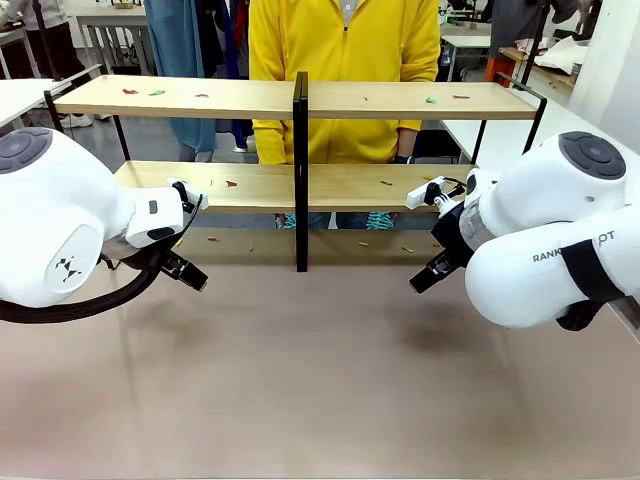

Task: Clean the shelves.
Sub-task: Pick up the Duster when the human hands it over.

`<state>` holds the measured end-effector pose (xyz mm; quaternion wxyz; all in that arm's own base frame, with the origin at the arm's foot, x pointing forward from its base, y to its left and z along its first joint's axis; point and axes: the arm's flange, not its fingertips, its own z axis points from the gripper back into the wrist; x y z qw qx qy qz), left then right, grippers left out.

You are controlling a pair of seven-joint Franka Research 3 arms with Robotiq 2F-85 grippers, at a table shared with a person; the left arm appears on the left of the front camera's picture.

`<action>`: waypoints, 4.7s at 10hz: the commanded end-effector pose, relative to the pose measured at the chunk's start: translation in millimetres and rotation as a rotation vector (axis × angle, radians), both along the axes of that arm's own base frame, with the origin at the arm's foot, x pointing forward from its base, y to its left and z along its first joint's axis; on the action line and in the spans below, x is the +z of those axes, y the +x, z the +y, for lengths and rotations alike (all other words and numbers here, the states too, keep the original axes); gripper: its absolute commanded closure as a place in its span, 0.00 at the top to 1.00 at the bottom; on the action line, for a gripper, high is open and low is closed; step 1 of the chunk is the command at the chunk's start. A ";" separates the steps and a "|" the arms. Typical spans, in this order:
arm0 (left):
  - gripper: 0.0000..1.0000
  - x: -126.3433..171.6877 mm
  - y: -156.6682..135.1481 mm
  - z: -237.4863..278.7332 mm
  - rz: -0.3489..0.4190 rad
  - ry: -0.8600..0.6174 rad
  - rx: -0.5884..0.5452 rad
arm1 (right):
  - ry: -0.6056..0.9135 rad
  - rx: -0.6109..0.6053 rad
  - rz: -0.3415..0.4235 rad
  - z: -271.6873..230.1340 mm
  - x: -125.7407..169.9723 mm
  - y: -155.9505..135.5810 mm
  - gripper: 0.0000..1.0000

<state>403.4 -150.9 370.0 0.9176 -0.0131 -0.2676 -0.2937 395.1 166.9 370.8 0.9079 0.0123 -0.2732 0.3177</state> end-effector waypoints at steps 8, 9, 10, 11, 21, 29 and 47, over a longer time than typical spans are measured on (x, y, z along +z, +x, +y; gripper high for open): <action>1.00 74.7 -79.5 21.8 0.014 -0.066 -0.297 | 0.117 -0.065 0.024 -24.0 90.7 -42.1 1.00; 1.00 97.3 -112.2 38.7 -0.042 -0.089 -0.367 | 0.140 -0.093 0.021 -31.2 122.2 -64.7 1.00; 1.00 113.3 -134.6 51.3 -0.116 -0.114 -0.389 | 0.154 -0.111 -0.013 -34.4 145.9 -83.5 1.00; 1.00 134.4 -158.4 66.6 -0.264 -0.156 -0.365 | 0.156 -0.094 -0.098 -31.6 167.9 -105.3 1.00; 1.00 189.4 -203.1 63.9 -0.304 -0.368 0.086 | 0.030 -0.154 -0.215 38.1 270.8 -171.1 1.00; 1.00 202.1 -198.5 52.2 -0.405 -0.508 0.148 | 0.053 -0.142 -0.192 33.7 268.6 -160.2 1.00; 1.00 199.6 -183.7 40.6 -0.378 -0.459 0.152 | 0.257 -0.101 -0.423 43.6 317.6 -203.5 1.00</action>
